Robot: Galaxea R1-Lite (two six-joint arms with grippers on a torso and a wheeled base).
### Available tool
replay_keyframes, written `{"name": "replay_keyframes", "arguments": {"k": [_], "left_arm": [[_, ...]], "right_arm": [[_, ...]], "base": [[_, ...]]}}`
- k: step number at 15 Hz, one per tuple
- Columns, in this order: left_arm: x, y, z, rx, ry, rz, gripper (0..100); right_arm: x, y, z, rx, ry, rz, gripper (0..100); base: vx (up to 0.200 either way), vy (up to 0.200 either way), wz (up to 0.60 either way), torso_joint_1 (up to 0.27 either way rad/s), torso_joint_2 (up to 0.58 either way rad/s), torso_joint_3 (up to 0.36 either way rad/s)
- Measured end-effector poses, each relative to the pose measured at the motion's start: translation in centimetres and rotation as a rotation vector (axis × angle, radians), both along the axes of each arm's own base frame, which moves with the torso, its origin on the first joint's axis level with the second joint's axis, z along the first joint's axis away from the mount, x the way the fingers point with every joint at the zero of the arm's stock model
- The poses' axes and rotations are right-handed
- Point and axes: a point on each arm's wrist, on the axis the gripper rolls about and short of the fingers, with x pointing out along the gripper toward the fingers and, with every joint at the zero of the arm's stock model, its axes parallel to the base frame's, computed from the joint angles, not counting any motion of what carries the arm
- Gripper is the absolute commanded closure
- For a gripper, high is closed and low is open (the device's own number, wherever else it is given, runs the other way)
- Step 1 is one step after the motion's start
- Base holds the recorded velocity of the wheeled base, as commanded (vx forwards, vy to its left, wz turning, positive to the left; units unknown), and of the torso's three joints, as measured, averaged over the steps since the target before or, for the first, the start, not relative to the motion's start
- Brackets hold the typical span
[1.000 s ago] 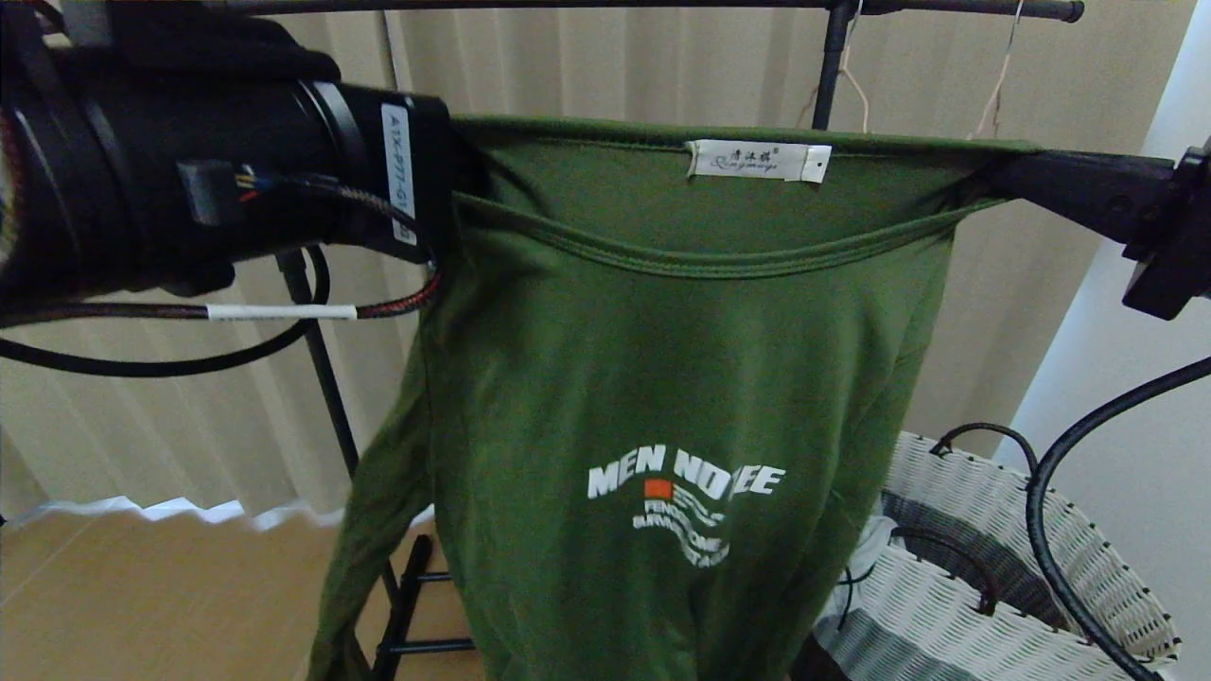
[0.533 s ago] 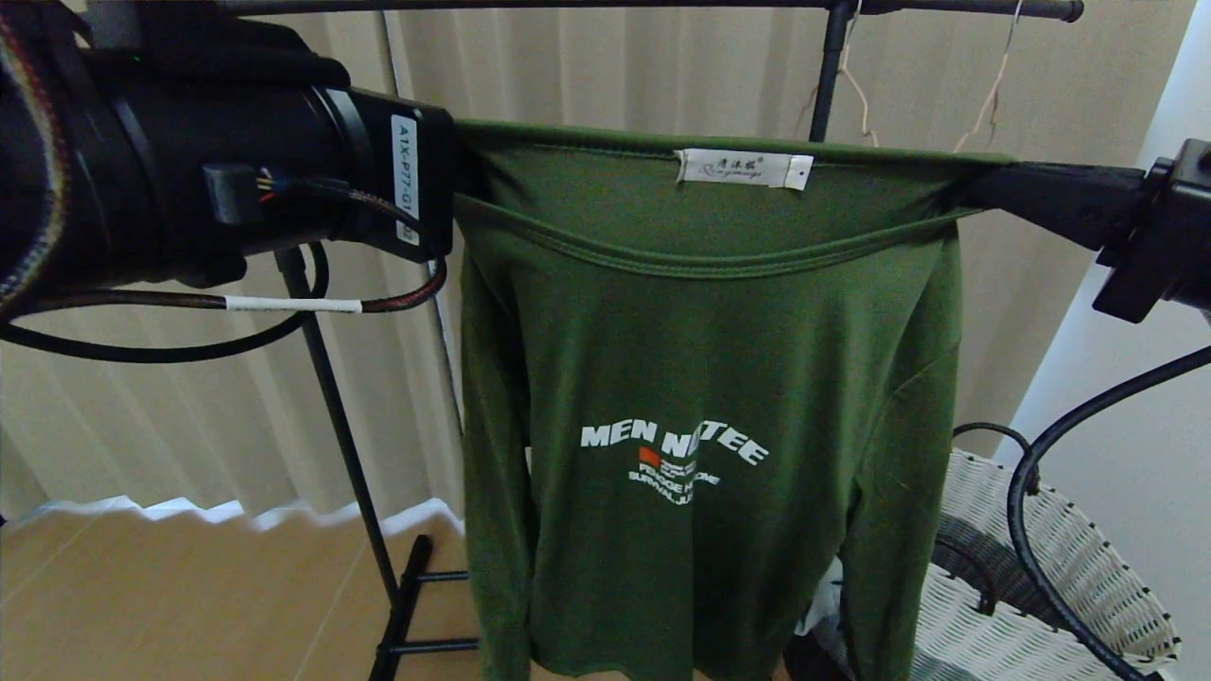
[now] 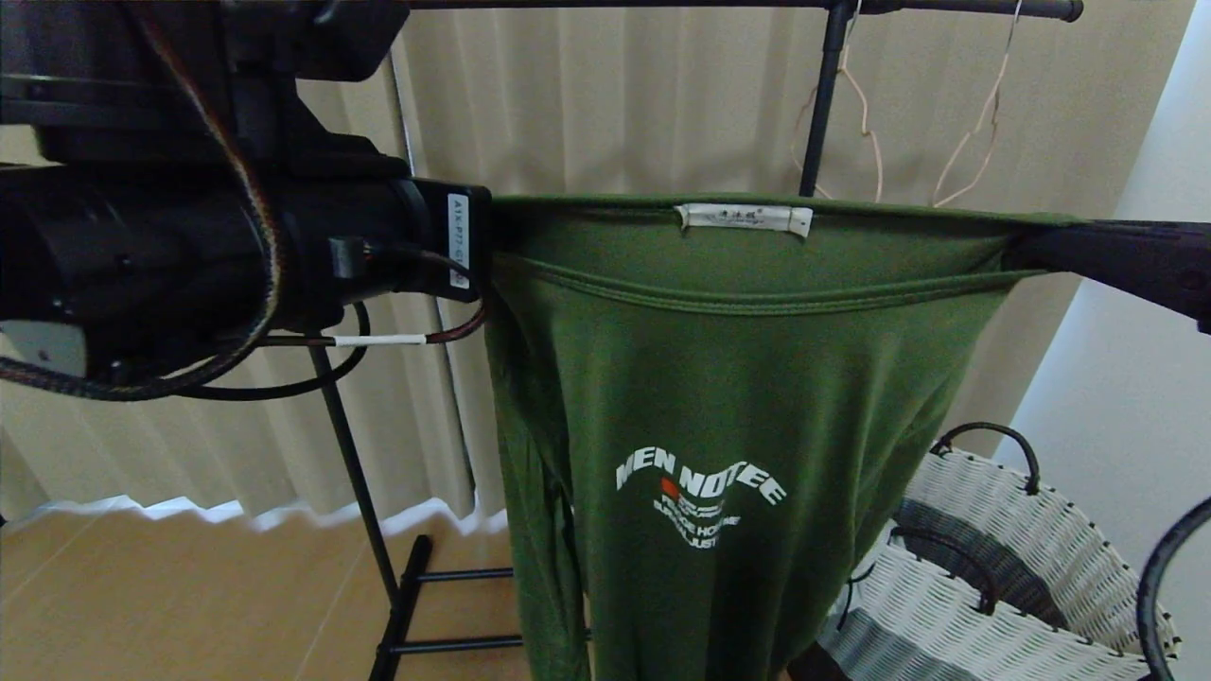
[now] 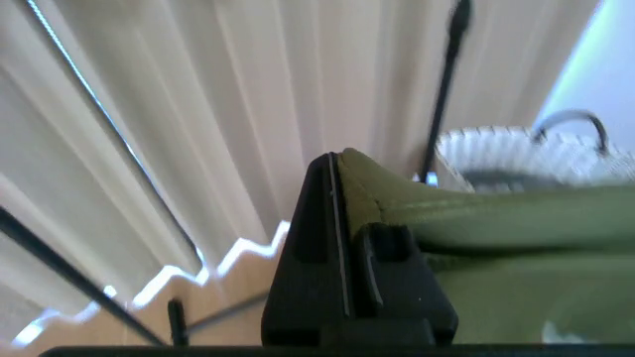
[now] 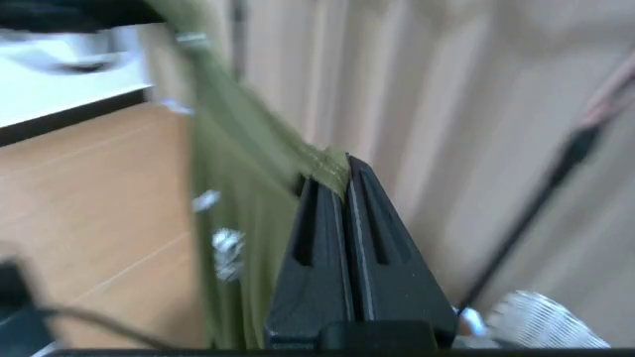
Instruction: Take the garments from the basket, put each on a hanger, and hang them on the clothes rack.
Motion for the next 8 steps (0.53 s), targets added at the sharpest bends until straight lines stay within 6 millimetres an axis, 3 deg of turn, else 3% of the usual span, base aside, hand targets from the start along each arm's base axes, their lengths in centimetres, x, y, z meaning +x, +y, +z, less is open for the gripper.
{"name": "replay_keyframes", "arguments": {"k": [4,8], "left_arm": [[2.5,-1.1,-0.9,0.001,0.0,0.023,100],[3.2,-1.7,-1.5,0.018,0.015,0.024,100]], "right_arm": [[-3.6,-1.2,-0.3,0.009,0.018,0.216,100],[-4.5,-1.6,-0.2,0.014,-0.006,0.212,100]], "base": [[0.0,0.0,0.0,0.0,0.0,0.0],[0.0,0.0,0.0,0.0,0.0,0.0]]}}
